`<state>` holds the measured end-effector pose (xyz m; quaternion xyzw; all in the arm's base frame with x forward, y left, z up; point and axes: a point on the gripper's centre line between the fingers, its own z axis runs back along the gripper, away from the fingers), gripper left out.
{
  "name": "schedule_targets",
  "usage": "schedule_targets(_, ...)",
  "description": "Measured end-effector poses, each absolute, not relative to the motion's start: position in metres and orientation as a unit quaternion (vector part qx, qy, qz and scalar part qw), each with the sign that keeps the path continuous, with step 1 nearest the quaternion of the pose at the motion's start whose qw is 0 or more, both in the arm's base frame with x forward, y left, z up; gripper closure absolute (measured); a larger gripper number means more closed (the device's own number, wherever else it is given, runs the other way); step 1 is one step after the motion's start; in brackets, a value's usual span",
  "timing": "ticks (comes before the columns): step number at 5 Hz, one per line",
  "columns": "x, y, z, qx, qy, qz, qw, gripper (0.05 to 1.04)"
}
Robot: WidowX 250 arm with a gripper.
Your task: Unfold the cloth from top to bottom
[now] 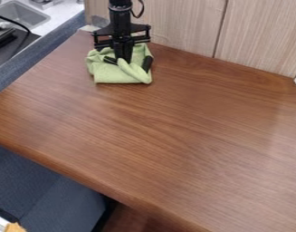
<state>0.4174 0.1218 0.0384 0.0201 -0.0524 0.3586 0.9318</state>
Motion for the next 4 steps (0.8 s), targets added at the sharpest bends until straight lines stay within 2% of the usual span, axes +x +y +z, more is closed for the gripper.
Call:
schedule_targets(2, 0.409, 0.116, 0.073, 0.004, -0.079, 0.351, 0.933, 1.021)
schedule_targets(4, 0.376, 0.114, 0.105, -0.003, -0.110, 0.347, 0.931, 1.024)
